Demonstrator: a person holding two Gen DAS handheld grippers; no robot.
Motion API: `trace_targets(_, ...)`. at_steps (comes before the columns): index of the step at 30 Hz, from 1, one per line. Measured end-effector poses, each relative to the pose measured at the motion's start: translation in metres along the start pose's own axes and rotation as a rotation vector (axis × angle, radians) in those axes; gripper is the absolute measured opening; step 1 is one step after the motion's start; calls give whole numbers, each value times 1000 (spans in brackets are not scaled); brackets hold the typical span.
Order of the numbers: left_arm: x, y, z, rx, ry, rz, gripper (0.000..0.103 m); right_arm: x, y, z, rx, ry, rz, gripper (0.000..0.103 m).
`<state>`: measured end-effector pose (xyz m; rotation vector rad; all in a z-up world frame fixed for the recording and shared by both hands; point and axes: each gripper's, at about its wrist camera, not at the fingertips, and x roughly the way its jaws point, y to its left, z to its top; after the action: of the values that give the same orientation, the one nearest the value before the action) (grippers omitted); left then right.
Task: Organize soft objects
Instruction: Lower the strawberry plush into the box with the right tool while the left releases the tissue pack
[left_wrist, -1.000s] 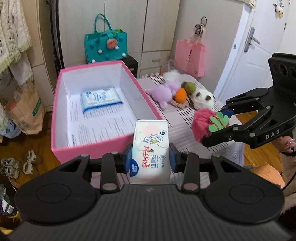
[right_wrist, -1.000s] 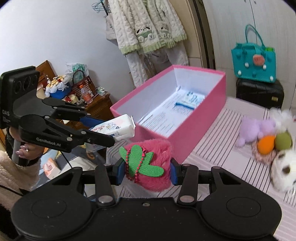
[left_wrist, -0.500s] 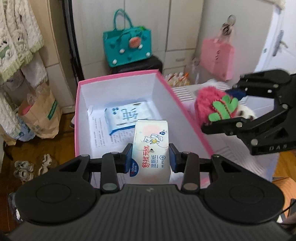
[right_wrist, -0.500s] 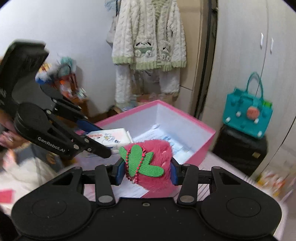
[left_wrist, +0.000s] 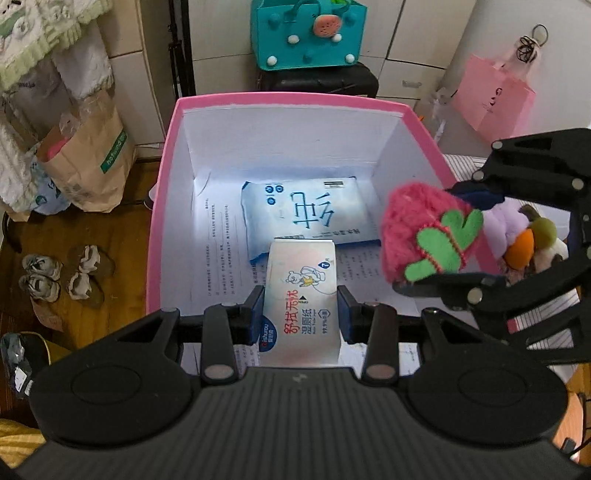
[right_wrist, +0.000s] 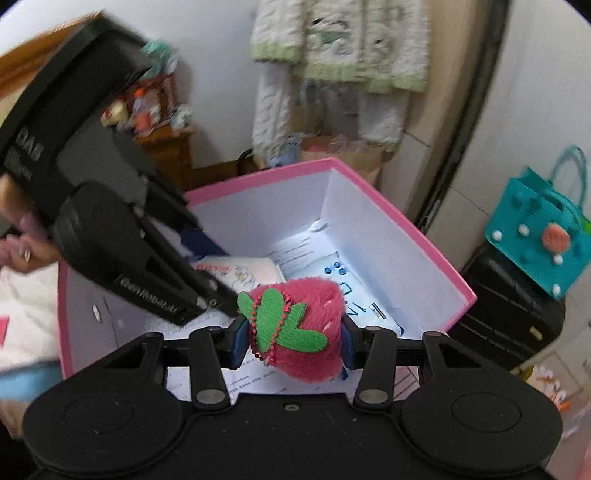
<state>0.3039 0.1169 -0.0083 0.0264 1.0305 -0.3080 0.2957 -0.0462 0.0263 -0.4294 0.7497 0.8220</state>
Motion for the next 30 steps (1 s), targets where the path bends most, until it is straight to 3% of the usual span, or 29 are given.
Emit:
trace_targets(4, 6, -4, 0, 25, 2, 35, 38, 13, 4, 2, -84, 55, 0, 52)
trace_targets(17, 19, 3, 5, -30, 25, 4, 38, 39, 31, -6, -338, 183, -31, 55)
trace_targets(19, 22, 4, 9, -41, 26, 7, 38, 43, 30, -6, -345, 194, -45, 60)
trace_targets(30, 35, -1, 19, -54, 62, -9, 38, 32, 23, -9, -299, 156, -88, 61)
